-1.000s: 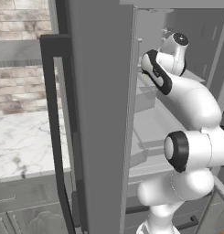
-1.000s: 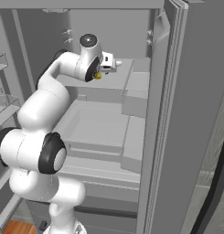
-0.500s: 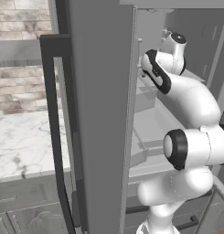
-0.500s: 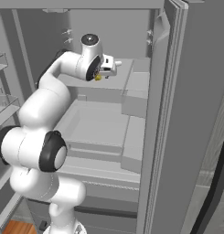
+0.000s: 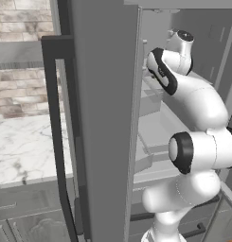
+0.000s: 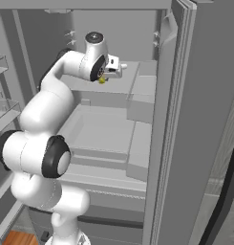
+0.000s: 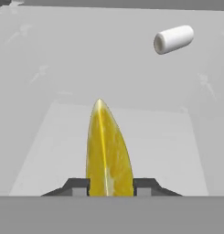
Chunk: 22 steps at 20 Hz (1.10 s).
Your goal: Take the lemon wedge from the fridge and place it on the plate with fish on the dining counter.
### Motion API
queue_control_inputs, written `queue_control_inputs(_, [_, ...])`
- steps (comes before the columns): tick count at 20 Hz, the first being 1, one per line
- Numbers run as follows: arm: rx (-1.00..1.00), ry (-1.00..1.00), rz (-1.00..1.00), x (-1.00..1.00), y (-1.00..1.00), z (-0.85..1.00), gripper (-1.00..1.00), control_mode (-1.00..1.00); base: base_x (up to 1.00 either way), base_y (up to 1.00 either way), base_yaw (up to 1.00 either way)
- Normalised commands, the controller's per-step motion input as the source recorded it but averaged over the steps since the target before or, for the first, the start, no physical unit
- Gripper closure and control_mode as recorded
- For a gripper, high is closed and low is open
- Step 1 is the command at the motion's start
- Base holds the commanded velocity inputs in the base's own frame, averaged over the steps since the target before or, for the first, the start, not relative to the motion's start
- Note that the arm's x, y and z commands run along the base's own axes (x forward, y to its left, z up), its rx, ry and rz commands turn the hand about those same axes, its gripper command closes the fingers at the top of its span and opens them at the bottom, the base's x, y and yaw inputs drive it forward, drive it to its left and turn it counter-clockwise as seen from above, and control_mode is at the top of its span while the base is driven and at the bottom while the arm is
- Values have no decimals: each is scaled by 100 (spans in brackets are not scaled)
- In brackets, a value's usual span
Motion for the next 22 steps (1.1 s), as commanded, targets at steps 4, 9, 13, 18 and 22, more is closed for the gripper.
queue_control_inputs(4, [0,-1,0,-47,0,0,100,-100,0,0,0])
queue_control_inputs(9, [0,-13,0,-99,2,0,100,-100,0,0,0])
queue_control_inputs(13, [0,-29,0,-100,0,3,100,-100,0,0,0])
queue_control_inputs(18, [0,-25,2,-100,3,0,100,-100,0,0,0])
queue_control_inputs(22, [0,-20,0,-100,0,8,100,-100,0,0,0])
